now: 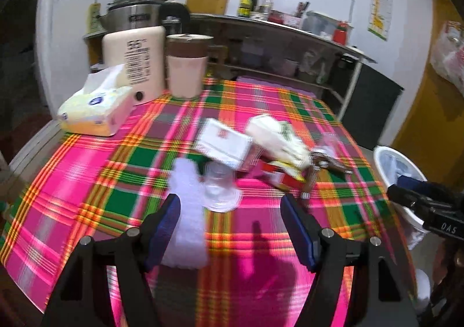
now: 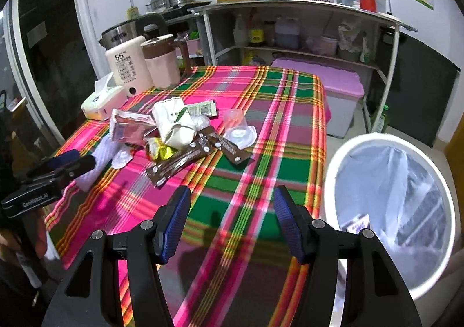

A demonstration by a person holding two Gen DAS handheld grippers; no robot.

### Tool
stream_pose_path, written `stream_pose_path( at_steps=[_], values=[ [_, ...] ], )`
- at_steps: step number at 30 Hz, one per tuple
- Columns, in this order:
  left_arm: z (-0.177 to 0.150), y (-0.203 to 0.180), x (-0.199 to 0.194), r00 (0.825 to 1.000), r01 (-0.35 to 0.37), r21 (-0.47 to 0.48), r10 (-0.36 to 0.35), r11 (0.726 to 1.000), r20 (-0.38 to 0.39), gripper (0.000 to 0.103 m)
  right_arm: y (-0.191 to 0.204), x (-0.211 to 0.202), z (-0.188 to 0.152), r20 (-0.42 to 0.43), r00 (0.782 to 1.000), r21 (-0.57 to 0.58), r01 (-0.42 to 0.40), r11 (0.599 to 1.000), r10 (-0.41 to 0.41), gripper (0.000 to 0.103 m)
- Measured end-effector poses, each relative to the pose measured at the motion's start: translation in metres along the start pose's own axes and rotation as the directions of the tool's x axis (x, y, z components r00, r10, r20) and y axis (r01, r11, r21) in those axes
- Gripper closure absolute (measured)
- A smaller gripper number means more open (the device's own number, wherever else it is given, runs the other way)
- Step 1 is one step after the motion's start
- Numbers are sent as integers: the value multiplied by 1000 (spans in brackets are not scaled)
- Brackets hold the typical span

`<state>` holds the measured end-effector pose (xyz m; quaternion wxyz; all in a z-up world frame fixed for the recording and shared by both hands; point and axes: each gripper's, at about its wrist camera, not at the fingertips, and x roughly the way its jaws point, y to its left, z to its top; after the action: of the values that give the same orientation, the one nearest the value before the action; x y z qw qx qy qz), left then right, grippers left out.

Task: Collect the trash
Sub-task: 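Move both tools back toward the trash on the table, then grasp the brown snack wrapper with the right tool while the left tool grasps the white mesh sleeve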

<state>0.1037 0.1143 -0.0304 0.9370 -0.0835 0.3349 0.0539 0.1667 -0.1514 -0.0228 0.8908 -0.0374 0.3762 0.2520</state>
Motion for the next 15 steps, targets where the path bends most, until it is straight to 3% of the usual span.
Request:
stream_pose_path(
  at_steps=[5, 15],
  values=[
    [1, 19, 15, 999, -42, -26, 41, 999, -26, 31, 0, 29, 15, -27, 1000, -41, 5, 999, -7, 43],
    [-4, 30, 39, 994, -50, -36, 47, 998, -95, 49, 1, 80, 39, -81, 997, -102, -7, 995, -1, 46]
  ],
)
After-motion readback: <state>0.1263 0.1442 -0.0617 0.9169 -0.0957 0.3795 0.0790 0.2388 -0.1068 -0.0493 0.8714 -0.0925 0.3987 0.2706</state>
